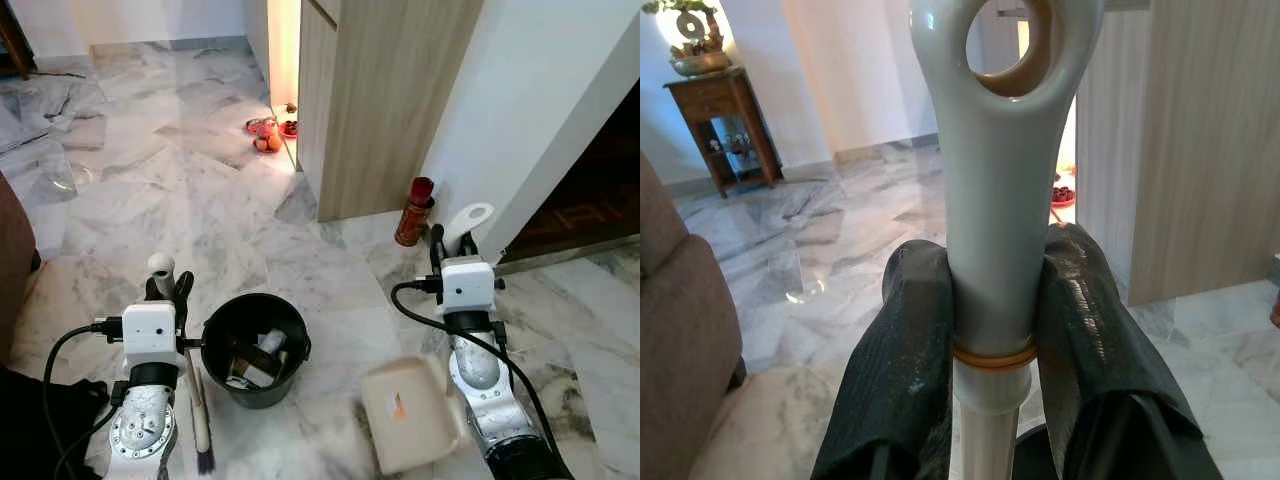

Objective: Sweep floor

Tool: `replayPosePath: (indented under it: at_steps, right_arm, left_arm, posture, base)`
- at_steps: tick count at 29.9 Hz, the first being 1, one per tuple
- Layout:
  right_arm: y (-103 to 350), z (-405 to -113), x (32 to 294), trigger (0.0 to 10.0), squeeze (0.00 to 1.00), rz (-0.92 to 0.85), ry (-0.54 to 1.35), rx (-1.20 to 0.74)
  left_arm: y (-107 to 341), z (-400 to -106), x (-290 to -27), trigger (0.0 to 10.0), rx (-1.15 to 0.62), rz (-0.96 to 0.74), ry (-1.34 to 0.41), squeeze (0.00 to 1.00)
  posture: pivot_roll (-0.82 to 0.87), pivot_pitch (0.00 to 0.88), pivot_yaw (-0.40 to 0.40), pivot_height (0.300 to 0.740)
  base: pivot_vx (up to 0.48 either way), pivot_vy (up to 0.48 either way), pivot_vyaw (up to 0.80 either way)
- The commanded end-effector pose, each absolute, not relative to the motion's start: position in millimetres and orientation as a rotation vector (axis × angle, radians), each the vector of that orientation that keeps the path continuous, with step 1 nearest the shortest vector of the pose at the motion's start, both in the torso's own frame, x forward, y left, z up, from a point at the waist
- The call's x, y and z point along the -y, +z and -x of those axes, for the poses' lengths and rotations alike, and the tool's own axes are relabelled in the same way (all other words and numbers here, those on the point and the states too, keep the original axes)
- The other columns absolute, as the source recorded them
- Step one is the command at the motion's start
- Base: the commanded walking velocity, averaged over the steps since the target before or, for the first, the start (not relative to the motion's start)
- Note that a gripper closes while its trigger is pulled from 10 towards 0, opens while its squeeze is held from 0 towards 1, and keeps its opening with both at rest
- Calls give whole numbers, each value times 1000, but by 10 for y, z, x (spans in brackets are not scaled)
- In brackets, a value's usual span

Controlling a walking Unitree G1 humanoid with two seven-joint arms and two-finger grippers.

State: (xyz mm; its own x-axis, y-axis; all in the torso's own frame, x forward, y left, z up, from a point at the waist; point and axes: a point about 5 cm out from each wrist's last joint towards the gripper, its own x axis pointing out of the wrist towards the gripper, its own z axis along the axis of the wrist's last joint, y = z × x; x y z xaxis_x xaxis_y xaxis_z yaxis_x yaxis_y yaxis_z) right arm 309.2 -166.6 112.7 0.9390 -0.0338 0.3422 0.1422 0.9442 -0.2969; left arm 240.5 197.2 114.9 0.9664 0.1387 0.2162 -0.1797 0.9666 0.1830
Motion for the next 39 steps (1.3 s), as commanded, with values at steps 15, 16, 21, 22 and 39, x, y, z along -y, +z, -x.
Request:
replayPosePath:
  at_steps: [15, 16, 21, 22, 39]
  right_arm:
    - [1017, -3056, 1911, 10000, 0, 187, -173, 288]
    - [996, -3048, 1910, 10000, 0, 165, -179, 279]
    - [981, -3047, 1873, 10000, 0, 108, -183, 269]
    - [982, -3048, 1867, 10000, 0, 102, -181, 269]
    - [1038, -3126, 1732, 10000, 0, 10, -139, 268]
  left_arm:
    - [1180, -2426, -1978, 10000, 226, -208, 138, 0]
    - [1179, -2429, -1971, 10000, 227, -207, 139, 0]
    - [1199, -2462, -1975, 10000, 235, -203, 142, 0]
    - [1200, -2464, -1975, 10000, 235, -203, 143, 0]
    - [1196, -2487, -1920, 10000, 232, -204, 135, 0]
  posture:
    - [22, 80, -34, 740]
    - [22, 84, -36, 740]
    - [15, 90, -33, 740]
    - [15, 90, -33, 740]
    - [29, 122, -39, 740]
  base:
    - [0, 0, 0]
    - [0, 0, 0]
    - [0, 0, 0]
    - [0, 0, 0]
    - [0, 0, 0]
